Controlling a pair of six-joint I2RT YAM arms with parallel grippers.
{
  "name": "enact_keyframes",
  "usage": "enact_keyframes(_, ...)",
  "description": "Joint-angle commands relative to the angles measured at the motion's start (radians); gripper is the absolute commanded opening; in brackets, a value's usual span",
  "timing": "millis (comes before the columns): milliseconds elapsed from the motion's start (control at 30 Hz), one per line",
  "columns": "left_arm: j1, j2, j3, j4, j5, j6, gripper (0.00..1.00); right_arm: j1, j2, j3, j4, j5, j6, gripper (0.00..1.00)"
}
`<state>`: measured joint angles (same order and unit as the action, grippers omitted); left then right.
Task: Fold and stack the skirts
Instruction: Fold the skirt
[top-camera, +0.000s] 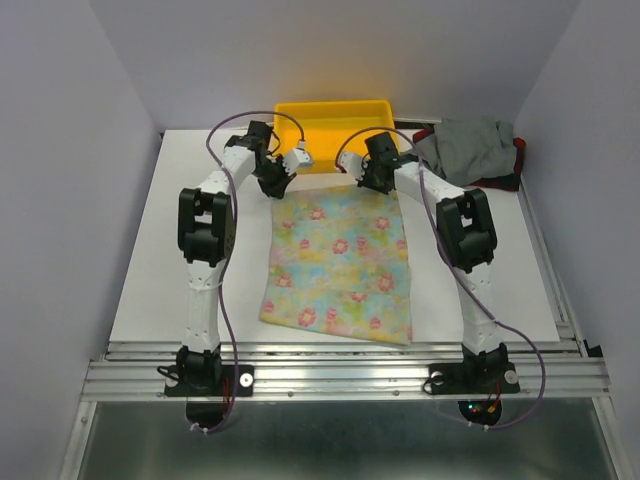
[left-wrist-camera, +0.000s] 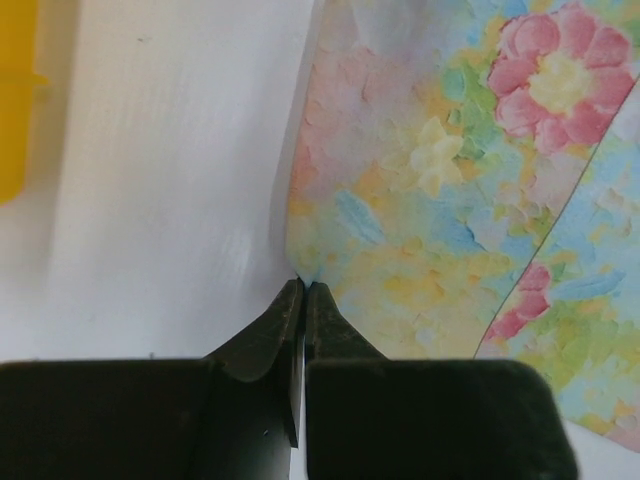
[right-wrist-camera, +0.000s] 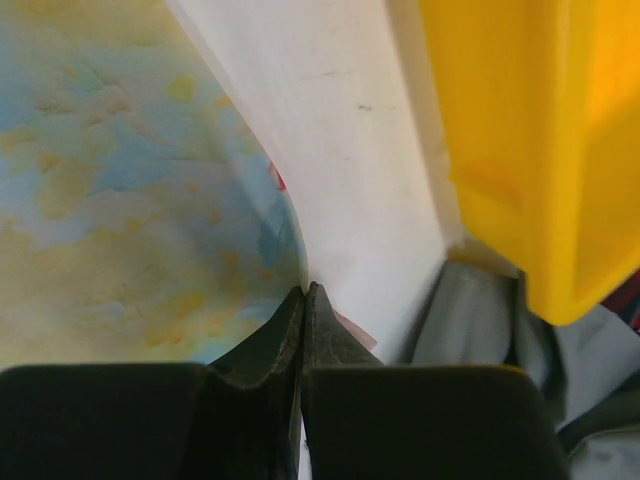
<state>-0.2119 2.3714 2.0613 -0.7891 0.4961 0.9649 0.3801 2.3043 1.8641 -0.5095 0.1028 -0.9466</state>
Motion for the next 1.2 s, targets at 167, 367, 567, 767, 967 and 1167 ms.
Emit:
enact_keyframes(167,0.025,-0.245,0.004,0.038,-0.008,-0.008,0.00,-0.009,-0.163,0.057,0.028,0.003,-0.006,0.01)
enact_keyframes(367,0.025,-0.418,-0.205,0.013,0.018,0.057,0.00,-0.009,-0.371,-0.076,-0.081,-0.080,0.005,0.01)
enact_keyframes(567,0.025,-0.645,-0.467,-0.028,0.044,0.176,0.00,0.051,-0.574,-0.279,-0.221,-0.184,0.038,0.01)
enact_keyframes(767,0.016,-0.854,-0.756,-0.079,0.029,0.299,0.00,0.224,-0.790,-0.638,-0.205,-0.207,0.115,0.01)
enact_keyframes(967,-0.007,-0.978,-1.047,-0.064,-0.027,0.385,0.00,0.313,-0.913,-0.862,-0.238,-0.285,0.141,0.01)
enact_keyframes(1167,-0.119,-0.991,-1.273,0.065,-0.094,0.318,0.00,0.342,-0.872,-1.025,-0.115,-0.284,0.115,0.01)
